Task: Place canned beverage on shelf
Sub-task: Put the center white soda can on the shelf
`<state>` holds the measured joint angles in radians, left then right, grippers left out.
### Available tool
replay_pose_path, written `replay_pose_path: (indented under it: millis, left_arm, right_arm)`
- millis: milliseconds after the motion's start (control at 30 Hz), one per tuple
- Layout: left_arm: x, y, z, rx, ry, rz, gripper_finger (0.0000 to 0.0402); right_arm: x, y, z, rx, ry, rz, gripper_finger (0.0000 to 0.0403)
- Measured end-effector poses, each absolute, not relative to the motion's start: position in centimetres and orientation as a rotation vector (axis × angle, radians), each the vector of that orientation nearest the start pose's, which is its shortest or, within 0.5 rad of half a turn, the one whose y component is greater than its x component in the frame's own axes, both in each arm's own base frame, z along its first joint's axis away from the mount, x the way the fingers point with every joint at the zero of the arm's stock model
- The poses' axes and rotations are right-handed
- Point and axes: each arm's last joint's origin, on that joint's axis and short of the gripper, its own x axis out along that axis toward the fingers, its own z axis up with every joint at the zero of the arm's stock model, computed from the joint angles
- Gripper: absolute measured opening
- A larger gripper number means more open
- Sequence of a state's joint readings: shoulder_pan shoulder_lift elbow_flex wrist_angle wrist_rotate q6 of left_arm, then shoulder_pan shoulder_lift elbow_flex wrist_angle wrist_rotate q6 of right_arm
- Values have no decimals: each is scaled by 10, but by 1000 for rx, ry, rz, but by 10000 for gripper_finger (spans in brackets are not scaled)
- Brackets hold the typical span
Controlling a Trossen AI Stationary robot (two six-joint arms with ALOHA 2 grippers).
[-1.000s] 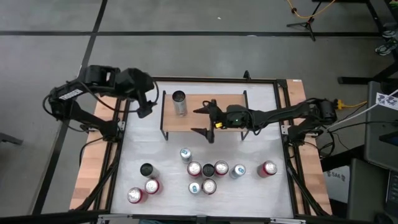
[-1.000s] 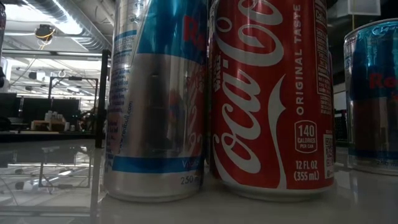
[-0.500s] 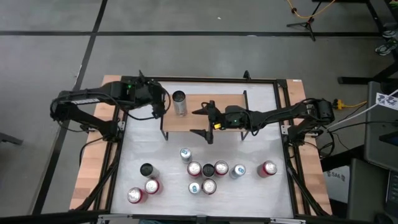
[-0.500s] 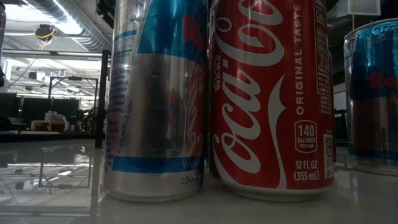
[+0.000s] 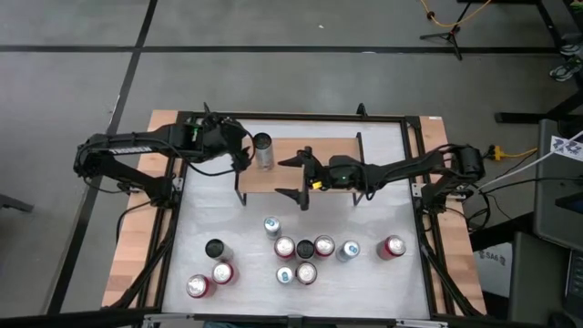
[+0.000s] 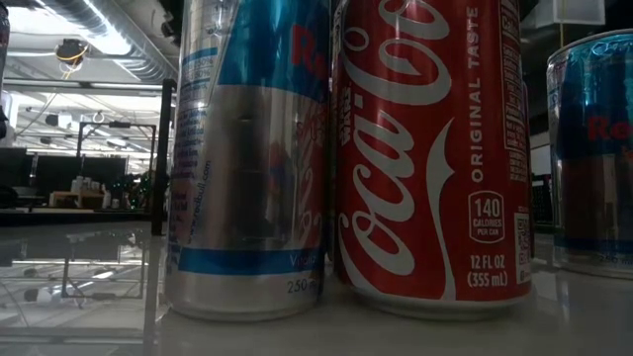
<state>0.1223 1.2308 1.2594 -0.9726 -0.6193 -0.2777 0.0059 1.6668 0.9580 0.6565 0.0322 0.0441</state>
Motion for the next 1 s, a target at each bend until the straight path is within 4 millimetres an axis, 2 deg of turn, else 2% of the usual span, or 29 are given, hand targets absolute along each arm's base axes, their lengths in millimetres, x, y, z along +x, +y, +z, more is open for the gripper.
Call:
replay_pose_path:
  millis: [667, 1000]
  left_arm:
    - [227, 41, 346, -31, 822, 753, 341]
    - [230, 26, 345, -52, 821, 668, 341]
  right_arm:
    - [373, -5, 250, 10, 42, -127, 392]
    - [372, -22, 250, -11, 43, -182, 392]
